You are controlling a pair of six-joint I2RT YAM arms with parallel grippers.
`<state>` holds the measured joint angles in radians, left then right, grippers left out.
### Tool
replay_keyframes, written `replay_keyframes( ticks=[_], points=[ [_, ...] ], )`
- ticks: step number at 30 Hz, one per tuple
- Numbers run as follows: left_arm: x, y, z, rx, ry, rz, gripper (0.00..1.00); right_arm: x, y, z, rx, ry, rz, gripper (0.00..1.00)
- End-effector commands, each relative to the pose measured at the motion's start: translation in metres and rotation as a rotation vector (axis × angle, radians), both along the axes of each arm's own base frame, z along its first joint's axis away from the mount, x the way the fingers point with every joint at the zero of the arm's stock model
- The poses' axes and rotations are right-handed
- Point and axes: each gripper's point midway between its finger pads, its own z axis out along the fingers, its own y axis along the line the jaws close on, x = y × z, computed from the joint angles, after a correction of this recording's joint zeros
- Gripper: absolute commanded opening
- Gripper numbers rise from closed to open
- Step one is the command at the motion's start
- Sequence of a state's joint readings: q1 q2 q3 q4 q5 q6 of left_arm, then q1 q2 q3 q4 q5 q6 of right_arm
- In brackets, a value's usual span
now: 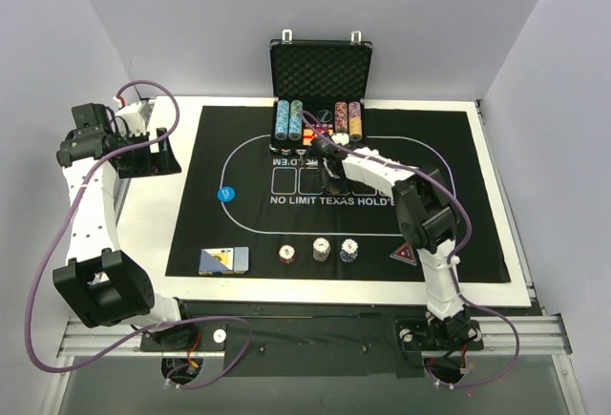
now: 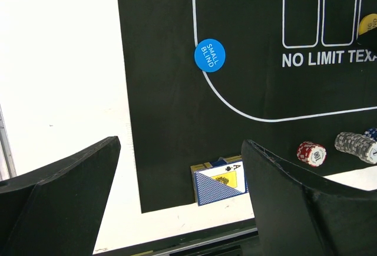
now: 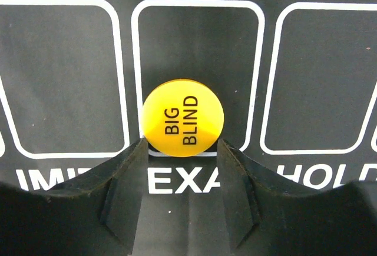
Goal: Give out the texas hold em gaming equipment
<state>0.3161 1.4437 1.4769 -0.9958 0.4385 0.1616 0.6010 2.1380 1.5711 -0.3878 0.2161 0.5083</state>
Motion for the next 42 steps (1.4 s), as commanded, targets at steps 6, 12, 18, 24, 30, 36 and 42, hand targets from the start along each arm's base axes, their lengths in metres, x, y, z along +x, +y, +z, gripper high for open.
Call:
replay_keyframes(
  ticks=[6, 12, 18, 24, 30, 36, 42],
  points=[
    [0.0, 0.008, 0.023, 0.051, -0.067, 0.004, 0.96, 0.004, -0.078, 0.0, -0.074, 0.012, -0.239, 0.41],
    [0.0, 0.01, 0.018, 0.049, -0.059, 0.005, 0.96, 0.011, -0.133, 0.003, -0.086, 0.022, -0.412, 0.4],
    [0.001, 0.009, 0.018, 0.045, -0.059, 0.0, 0.96, 0.039, -0.172, 0.008, -0.071, 0.022, -0.529, 0.4],
    [0.004, 0.003, 0.015, 0.008, -0.058, -0.025, 0.96, 0.078, -0.189, 0.003, 0.001, 0.011, -0.597, 0.41],
    [0.001, 0.004, 0.009, 0.012, -0.037, -0.029, 0.96, 0.109, -0.176, 0.005, 0.082, 0.001, -0.557, 0.42],
    [0.0, 0.004, 0.012, 0.026, -0.047, -0.036, 0.96, 0.103, -0.167, 0.036, 0.102, -0.04, -0.513, 0.59],
    [0.0, 0.002, 0.014, 0.014, -0.054, -0.038, 0.96, 0.061, -0.166, 0.06, 0.097, -0.067, -0.511, 0.68]
  ],
)
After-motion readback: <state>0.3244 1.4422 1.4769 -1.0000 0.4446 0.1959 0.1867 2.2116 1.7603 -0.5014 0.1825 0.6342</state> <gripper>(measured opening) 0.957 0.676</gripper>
